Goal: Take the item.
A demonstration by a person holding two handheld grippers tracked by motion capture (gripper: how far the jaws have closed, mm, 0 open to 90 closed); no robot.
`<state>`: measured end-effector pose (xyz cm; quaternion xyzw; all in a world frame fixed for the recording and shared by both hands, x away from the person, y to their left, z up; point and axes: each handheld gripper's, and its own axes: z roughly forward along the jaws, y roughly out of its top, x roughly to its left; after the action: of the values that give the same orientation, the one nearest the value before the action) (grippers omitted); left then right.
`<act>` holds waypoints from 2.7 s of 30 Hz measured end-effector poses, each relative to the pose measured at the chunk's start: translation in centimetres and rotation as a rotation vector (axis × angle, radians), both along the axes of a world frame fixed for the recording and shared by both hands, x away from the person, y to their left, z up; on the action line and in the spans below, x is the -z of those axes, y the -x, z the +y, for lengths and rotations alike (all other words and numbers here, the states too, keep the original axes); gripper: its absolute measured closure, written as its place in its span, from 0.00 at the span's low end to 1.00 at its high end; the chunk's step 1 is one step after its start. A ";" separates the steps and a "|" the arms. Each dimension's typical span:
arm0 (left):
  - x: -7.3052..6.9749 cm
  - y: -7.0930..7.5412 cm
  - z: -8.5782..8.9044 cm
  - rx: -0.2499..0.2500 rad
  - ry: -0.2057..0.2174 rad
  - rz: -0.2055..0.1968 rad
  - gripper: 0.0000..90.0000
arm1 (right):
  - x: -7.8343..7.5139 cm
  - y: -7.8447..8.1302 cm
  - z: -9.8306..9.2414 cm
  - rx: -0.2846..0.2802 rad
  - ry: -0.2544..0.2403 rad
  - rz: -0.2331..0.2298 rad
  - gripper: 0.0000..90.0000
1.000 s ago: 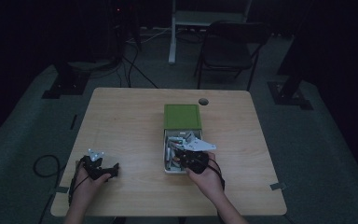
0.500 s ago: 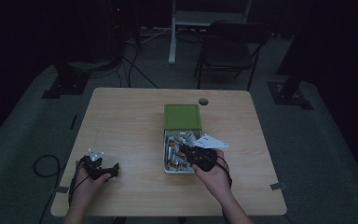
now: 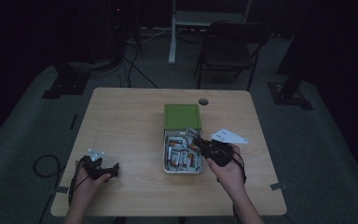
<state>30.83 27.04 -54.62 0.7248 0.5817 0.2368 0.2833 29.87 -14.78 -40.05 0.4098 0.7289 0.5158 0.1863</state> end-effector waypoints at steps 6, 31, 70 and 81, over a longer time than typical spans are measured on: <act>0.0 0.0 0.0 0.000 0.000 0.000 0.03 | -0.7 -0.1 -1.8 0.033 -0.010 -0.017 1.00; 0.0 0.0 0.0 -0.001 0.000 -0.002 0.03 | 2.7 -1.0 -10.3 0.208 0.016 0.014 1.00; 0.0 0.0 0.0 -0.002 0.002 -0.003 0.03 | 10.8 -3.6 -16.6 0.366 0.070 0.150 0.95; 0.0 0.0 0.0 -0.002 0.003 -0.003 0.03 | 12.5 -3.8 -18.9 0.431 0.090 0.217 0.91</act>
<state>30.84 27.02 -54.63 0.7234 0.5824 0.2374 0.2848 33.70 -33.69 -52.55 0.6003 0.6625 0.3840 0.2308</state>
